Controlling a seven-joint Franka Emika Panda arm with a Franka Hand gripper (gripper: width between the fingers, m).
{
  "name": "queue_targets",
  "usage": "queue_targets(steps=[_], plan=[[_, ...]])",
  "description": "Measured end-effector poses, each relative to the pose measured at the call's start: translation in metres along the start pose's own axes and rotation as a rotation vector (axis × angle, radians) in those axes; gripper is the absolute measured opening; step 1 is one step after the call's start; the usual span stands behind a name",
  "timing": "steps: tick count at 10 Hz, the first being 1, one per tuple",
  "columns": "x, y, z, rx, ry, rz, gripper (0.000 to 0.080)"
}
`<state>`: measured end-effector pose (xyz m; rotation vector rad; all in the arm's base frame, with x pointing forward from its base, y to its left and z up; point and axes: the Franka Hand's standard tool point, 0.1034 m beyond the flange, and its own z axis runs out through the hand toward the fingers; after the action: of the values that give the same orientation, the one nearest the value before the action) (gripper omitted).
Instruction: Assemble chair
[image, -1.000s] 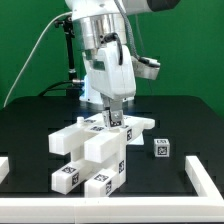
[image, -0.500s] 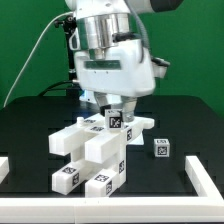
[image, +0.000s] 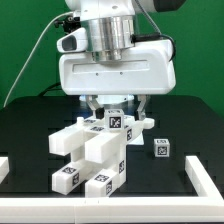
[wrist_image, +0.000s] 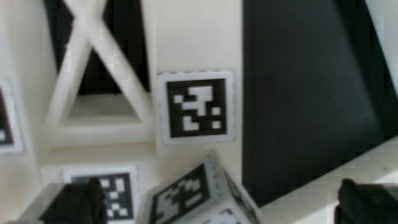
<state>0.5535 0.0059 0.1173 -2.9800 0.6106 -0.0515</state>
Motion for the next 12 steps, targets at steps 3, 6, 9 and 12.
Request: queue_targets(steps=[3, 6, 9, 12], plan=[[0.0126, 0.0022, 0.0007, -0.056, 0.026, -0.458, 0.0649], [0.0123, 0.0025, 0.0012, -0.053, 0.028, -0.361, 0.0411], [0.0123, 0.0024, 0.0012, -0.05, 0.032, -0.19, 0.0283], [0.0142, 0.005, 0.0008, -0.029, 0.045, 0.161, 0.0283]])
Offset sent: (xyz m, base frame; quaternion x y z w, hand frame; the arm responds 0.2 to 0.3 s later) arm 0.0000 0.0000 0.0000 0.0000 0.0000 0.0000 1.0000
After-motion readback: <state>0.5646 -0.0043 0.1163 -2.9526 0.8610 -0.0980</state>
